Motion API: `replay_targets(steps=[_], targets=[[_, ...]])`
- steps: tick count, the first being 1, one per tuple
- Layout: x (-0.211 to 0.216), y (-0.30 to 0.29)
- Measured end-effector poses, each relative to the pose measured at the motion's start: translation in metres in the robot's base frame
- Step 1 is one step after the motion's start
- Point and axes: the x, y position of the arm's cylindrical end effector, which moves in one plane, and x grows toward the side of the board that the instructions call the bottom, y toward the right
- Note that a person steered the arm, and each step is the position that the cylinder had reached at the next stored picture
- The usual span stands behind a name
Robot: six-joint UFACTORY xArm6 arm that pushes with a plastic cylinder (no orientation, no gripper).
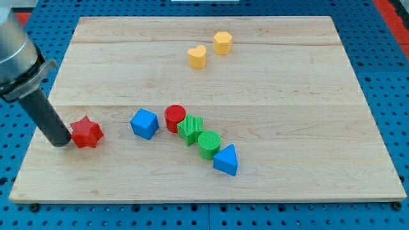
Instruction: Push the red star to the bottom left side of the blue cube
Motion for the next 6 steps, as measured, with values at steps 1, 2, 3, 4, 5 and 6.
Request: replay_targets(steps=[1, 2, 3, 4, 5, 6], targets=[[-0.009, -0.061], [-0.028, -0.045], [-0.026, -0.039], [-0.006, -0.001], [-0.005, 0.040], [-0.003, 0.039]])
